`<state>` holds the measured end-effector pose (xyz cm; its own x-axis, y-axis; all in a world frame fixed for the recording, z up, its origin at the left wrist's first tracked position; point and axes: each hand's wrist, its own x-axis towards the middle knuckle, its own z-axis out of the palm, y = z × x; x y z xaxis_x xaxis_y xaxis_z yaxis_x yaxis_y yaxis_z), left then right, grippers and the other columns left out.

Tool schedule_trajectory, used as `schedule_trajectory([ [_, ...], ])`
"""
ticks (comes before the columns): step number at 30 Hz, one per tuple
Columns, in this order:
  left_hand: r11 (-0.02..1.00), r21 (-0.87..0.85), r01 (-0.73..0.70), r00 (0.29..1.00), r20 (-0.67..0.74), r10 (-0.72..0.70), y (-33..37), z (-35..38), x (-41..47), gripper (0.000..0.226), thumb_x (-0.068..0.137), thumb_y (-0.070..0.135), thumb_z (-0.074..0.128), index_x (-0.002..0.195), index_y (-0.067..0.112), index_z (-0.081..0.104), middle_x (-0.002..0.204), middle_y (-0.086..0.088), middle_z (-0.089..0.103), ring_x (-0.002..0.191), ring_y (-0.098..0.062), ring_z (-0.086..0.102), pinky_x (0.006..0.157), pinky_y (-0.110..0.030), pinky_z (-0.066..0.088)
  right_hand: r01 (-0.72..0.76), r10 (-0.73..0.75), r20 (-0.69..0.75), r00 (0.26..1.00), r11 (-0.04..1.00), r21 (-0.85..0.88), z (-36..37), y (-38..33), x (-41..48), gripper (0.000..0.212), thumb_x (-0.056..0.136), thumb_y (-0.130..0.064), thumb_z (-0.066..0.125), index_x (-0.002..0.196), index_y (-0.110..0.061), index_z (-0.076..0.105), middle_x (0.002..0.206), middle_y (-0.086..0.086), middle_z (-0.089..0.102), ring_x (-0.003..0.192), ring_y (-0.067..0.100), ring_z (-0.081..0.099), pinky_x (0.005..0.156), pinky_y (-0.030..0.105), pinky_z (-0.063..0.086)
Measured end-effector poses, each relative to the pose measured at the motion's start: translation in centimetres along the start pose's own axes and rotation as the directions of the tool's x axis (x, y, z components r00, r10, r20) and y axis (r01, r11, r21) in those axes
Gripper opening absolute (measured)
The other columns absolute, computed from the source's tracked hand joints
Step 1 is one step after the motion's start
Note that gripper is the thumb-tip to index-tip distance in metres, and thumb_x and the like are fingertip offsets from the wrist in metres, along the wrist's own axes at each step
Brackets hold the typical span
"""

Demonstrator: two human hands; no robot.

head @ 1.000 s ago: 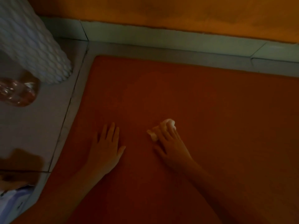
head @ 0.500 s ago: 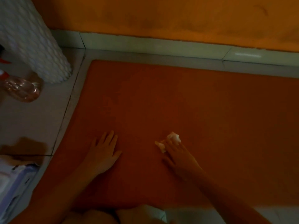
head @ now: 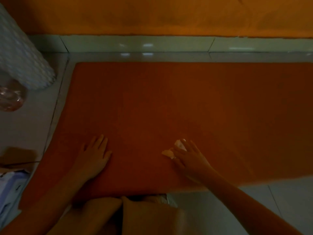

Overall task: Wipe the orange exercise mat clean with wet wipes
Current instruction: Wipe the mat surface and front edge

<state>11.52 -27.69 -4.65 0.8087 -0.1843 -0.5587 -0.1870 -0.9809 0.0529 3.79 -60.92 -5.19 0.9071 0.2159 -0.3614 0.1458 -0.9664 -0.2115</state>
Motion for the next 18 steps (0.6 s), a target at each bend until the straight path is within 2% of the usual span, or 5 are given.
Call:
schedule_trajectory([
  [3, 0.999, -0.035, -0.002, 1.000, -0.005, 0.002, 0.0, -0.1, 0.1, 0.061, 0.103, 0.046, 0.016, 0.155, 0.018, -0.001, 0.161, 0.000, -0.010, 0.148, -0.017, -0.009, 0.120, -0.042, -0.001, -0.116, 0.113, 0.027, 0.993, 0.980, 0.159, 0.7, -1.4, 1.8, 0.063, 0.097, -0.053, 0.006, 0.152, -0.027, 0.021, 0.161, 0.000, 0.009, 0.147, 0.021, -0.008, 0.117, 0.040, -0.009],
  [6, 1.000, -0.021, 0.016, 1.000, 0.013, -0.016, 0.2, -0.1, 0.1, 0.060, 0.103, 0.045, 0.014, 0.155, 0.018, -0.002, 0.161, 0.000, -0.011, 0.148, -0.018, -0.009, 0.120, -0.043, 0.000, -0.032, 0.025, 0.024, 0.999, 0.936, 0.349, 1.0, -3.0, -0.5, 0.069, 0.089, -0.061, 0.008, 0.150, -0.033, 0.026, 0.158, -0.011, 0.009, 0.145, 0.013, -0.007, 0.118, 0.038, -0.002],
  [10, 0.999, -0.028, 0.022, 0.999, 0.030, -0.021, 0.4, -0.5, -0.2, 0.061, 0.103, 0.045, 0.014, 0.155, 0.017, -0.002, 0.161, -0.001, -0.012, 0.148, -0.019, -0.010, 0.120, -0.044, -0.001, 0.014, -0.045, 0.098, 0.994, 0.955, 0.295, 0.3, -0.8, -5.8, 0.044, 0.098, -0.052, 0.019, 0.137, -0.055, -0.002, 0.149, -0.023, -0.009, 0.139, 0.002, -0.013, 0.116, 0.031, -0.001],
  [14, 0.999, -0.046, 0.024, 1.000, -0.012, -0.024, 0.6, -0.9, -0.4, 0.060, 0.103, 0.044, 0.013, 0.154, 0.018, -0.003, 0.161, 0.000, -0.012, 0.148, -0.018, -0.011, 0.120, -0.043, -0.003, -0.155, 0.149, 0.045, 0.988, 0.946, 0.284, 0.9, 1.5, -4.0, 0.056, 0.096, -0.053, 0.011, 0.149, -0.039, 0.016, 0.158, -0.011, 0.002, 0.142, 0.010, -0.011, 0.120, 0.040, -0.002],
  [18, 0.999, -0.038, 0.025, 0.999, -0.027, -0.027, 0.6, -1.1, -0.6, 0.060, 0.103, 0.044, 0.013, 0.155, 0.018, -0.002, 0.161, 0.000, -0.011, 0.148, -0.018, -0.010, 0.119, -0.043, -0.002, -0.183, 0.179, 0.050, 0.983, 0.880, 0.438, 1.5, -1.5, -4.7, 0.055, 0.098, -0.052, 0.022, 0.148, -0.040, 0.005, 0.154, -0.013, -0.006, 0.139, 0.009, -0.016, 0.114, 0.034, -0.002],
])
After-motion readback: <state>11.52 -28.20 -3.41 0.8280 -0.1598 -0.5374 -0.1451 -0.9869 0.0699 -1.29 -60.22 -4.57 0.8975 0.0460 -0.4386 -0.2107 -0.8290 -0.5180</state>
